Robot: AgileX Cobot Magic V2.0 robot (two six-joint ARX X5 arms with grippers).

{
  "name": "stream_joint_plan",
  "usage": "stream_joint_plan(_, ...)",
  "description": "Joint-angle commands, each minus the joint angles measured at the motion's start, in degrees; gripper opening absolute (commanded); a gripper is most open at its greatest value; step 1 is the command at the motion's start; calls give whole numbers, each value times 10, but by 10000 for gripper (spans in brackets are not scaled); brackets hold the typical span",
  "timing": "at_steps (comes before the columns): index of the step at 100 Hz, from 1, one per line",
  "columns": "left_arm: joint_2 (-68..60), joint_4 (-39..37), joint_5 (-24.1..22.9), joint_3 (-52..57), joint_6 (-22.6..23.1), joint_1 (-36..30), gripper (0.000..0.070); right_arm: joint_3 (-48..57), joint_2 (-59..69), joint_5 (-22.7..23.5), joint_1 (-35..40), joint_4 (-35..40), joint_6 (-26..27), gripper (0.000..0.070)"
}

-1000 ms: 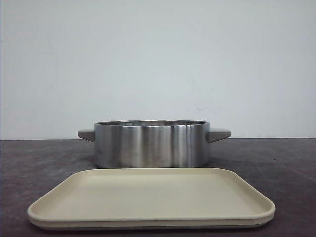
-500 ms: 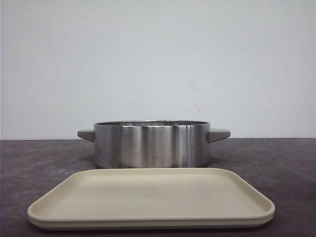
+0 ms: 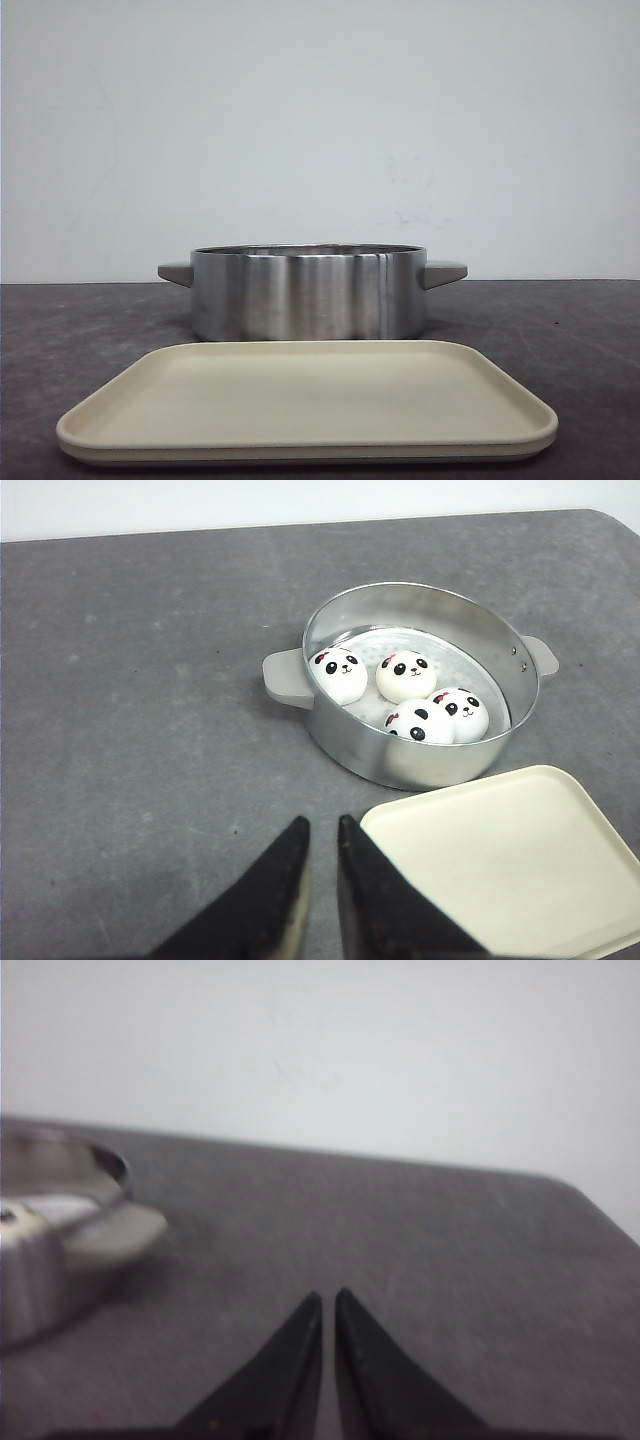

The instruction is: Steam buns

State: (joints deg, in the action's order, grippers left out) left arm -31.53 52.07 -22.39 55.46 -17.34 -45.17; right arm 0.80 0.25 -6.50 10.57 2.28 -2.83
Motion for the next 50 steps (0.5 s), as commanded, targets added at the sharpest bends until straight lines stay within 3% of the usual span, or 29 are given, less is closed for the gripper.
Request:
stream_joint_plan(1, -2, -7, -3, 6, -1, -4, 0, -1, 0, -6, 2, 11, -9, 17)
stream_joint_plan(18, -3, -7, -3, 6, 0, -4, 0, -1, 0, -15, 2, 73, -9, 17)
stream_joint_plan(50, -2, -7, -3, 6, 0, -4, 0, -1, 0, -15, 2, 69, -12, 17)
